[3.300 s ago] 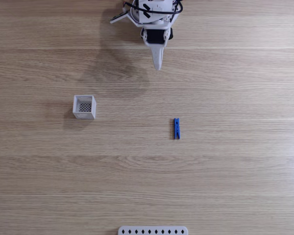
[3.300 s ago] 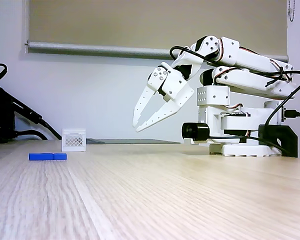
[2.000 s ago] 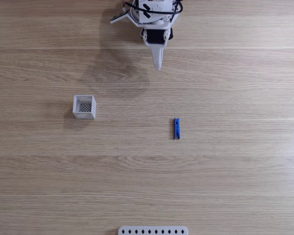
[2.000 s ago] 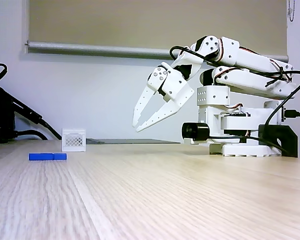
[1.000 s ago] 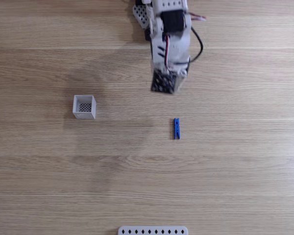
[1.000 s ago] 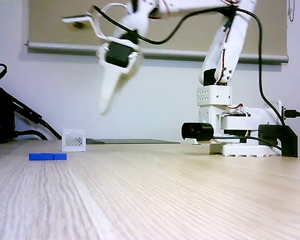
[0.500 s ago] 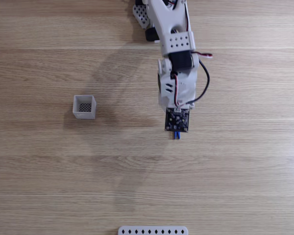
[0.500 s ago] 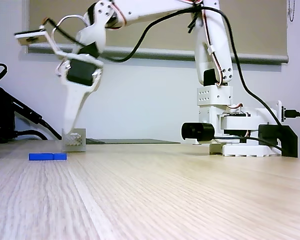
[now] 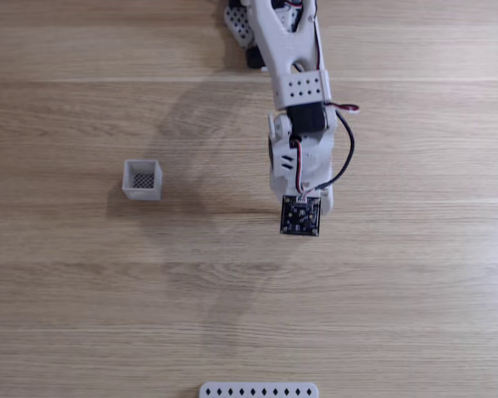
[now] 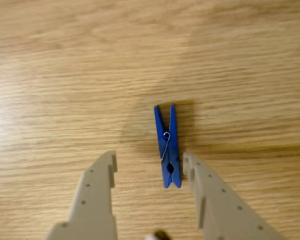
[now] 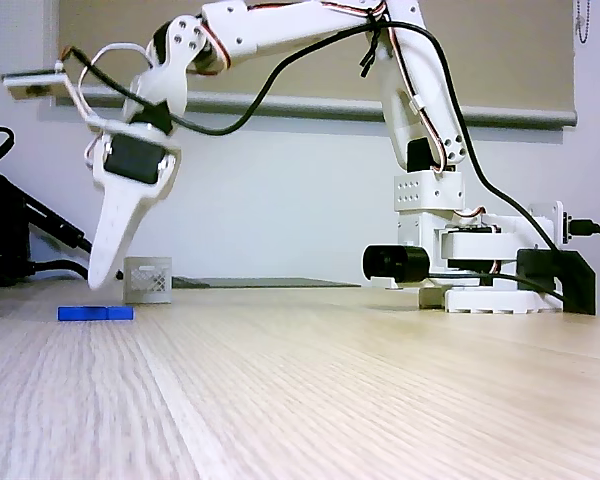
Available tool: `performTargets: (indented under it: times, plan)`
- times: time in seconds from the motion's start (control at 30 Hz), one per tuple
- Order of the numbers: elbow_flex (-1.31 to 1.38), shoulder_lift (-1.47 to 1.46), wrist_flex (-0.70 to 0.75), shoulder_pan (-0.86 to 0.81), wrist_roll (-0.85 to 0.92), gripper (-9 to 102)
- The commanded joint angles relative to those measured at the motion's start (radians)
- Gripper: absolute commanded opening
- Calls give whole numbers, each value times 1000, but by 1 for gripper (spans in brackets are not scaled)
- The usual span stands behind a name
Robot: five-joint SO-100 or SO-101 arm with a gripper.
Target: Grasp a peg and put it in the crate.
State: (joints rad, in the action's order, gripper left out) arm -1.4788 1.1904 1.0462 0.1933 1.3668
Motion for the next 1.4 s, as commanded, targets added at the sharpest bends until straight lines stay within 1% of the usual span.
performTargets:
  times: [0.0,0.33,0.4,0.53,0.57,0.67,0.73,0.8,0.9,1.03,1.17,1.37]
  plan:
    - [97,28,-35,-29,8,23]
    - [41,-18,-31,-34,6,23]
    - [26,-20,-29,-37,5,19]
    - [-3,-11,-29,-46,-6,-2]
    - [-9,-8,-29,-49,-8,-3]
    - [-38,26,-46,-54,-8,2]
    - [-69,77,-55,-55,-8,-1]
    - [-115,144,-98,-55,-8,-1]
    - [-233,268,-242,-60,-6,-1]
    - [-451,453,-529,-126,-6,-1]
    - [-672,609,-818,-236,3,-1]
    - [-914,741,-1167,-439,6,-1]
